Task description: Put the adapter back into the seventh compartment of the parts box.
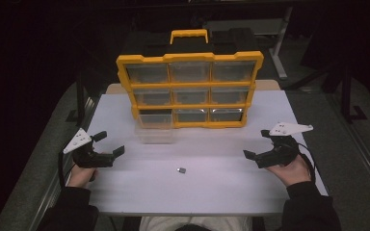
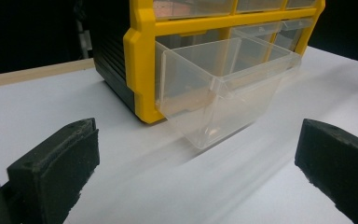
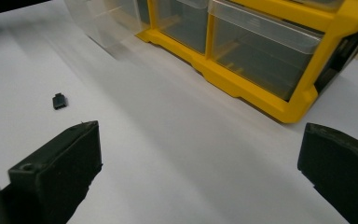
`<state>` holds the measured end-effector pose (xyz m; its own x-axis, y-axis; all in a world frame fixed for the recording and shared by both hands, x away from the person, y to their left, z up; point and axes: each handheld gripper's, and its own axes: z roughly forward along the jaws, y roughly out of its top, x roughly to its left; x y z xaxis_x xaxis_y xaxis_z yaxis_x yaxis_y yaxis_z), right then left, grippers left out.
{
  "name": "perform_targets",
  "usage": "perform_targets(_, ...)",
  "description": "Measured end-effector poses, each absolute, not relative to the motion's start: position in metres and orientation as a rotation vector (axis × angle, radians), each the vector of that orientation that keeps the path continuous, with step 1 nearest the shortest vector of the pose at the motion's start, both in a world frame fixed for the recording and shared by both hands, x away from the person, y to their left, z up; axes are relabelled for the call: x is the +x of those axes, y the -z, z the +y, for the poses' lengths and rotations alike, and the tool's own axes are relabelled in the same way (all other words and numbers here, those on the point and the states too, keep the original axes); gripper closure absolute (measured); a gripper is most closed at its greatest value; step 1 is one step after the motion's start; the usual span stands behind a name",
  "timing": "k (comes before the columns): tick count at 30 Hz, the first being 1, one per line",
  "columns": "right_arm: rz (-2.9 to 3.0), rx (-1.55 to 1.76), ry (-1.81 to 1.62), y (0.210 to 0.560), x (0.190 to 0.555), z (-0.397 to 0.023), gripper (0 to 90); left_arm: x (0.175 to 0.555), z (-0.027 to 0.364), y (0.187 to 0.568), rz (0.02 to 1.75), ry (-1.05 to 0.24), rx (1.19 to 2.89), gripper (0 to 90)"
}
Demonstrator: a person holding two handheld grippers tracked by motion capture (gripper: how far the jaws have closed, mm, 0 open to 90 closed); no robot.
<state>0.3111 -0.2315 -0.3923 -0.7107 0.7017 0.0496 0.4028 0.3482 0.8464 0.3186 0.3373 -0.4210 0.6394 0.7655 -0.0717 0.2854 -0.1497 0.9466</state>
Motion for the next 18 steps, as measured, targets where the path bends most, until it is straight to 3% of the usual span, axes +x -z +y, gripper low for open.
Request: perform_targets(18, 2.366, 0.89, -1.27, 0.379, 0.317, -0.205, 0.0, 0.319, 0.338, 0.421, 0.865, -0.529, 1.72, 0.0)
